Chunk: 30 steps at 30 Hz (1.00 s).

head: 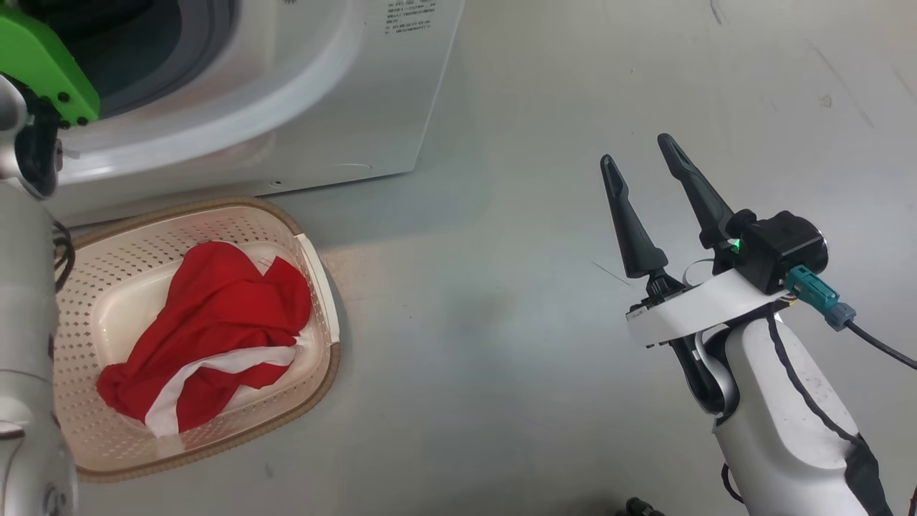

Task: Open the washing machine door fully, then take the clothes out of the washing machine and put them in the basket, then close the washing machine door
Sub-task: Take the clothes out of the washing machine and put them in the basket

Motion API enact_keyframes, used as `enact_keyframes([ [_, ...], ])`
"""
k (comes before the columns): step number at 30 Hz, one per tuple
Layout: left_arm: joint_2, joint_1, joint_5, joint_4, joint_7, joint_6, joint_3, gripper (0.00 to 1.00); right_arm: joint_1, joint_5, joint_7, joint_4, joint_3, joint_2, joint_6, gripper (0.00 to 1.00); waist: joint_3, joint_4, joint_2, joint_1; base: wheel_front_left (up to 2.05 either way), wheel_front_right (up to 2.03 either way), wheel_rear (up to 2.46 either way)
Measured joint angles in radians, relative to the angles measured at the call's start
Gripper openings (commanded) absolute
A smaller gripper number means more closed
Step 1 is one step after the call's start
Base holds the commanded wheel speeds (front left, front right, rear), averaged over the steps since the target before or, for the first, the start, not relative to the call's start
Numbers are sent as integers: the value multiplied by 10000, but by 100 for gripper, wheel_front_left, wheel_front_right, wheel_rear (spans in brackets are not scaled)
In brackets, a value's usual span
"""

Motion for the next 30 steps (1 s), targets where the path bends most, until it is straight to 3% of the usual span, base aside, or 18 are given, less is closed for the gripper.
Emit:
enact_keyframes([
  [30,-713,2986,-178,284,-2562,-217,-639,0,916,-2,0,558,2,6,0,100,-2492,431,0,0,0,0,0],
])
